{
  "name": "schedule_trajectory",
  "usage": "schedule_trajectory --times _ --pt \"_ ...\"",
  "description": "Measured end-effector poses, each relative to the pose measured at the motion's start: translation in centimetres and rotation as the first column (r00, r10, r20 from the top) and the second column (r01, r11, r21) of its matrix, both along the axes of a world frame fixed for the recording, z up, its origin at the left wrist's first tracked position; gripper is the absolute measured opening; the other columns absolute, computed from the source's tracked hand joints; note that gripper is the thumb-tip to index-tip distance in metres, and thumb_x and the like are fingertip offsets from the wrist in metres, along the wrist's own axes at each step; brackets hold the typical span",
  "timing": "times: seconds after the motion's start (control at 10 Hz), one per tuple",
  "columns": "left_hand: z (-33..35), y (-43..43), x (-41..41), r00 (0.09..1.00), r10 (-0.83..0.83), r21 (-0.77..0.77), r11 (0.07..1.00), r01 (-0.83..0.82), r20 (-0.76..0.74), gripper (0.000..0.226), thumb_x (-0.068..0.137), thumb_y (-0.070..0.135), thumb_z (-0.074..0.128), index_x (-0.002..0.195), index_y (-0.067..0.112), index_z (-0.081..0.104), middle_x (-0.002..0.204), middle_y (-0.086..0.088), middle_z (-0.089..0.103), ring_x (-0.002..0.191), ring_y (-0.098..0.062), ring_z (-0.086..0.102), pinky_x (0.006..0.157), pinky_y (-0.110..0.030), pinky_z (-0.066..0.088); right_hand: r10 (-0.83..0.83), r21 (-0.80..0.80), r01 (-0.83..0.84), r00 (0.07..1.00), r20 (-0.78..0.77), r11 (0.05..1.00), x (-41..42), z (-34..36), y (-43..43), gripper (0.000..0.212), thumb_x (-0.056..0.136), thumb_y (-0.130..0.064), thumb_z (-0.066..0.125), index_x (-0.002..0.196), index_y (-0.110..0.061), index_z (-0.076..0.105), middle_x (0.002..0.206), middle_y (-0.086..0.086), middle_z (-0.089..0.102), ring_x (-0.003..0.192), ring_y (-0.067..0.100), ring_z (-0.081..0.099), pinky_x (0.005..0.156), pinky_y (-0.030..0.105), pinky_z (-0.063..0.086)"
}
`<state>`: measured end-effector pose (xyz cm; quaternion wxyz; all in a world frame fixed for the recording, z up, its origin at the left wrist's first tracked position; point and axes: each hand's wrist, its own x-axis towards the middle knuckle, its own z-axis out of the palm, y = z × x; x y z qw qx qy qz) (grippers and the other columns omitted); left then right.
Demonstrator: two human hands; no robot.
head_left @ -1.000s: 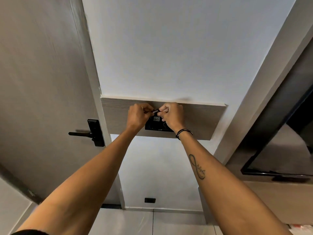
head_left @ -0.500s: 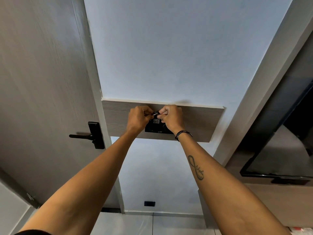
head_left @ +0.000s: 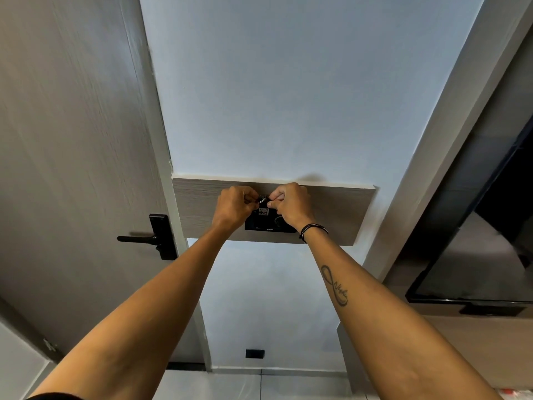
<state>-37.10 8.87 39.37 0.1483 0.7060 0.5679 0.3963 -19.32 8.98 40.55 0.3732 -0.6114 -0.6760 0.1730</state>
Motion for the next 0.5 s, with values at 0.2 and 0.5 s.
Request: schedule_trajectory --times 0.2,0.5 --pt "0.4 -0.1 -0.2 0.998 0.0 0.004 1.0 0.0 -0.058 0.021 0.083 0.008 0.082 0.103 0.014 0.083 0.093 -0.004 0.084 0.082 -0.014 0.073 0.083 -0.028 0.06 -0.003 0.024 0.001 0.995 0.104 1.0 0.5 1.0 -0.4 0.007 0.088 -0.023 0.085 0.085 -0.017 0.084 0.086 0.002 0.082 0.083 0.019 0.076 0.079 0.033 0.062" --pt "1.9 0.1 -1.3 0.936 -0.054 -0.052 0.998 0.038 -0.348 0.024 0.086 0.01 0.077 0.109 0.013 0.079 0.102 -0.007 0.084 0.099 -0.028 0.077 0.086 -0.034 0.057 0.083 -0.069 -0.058 0.893 0.443 0.996 1.8 3.6 -1.3 0.029 0.092 -0.033 0.081 0.08 -0.007 0.077 0.083 0.012 0.078 0.081 0.032 0.073 0.077 0.043 0.064"
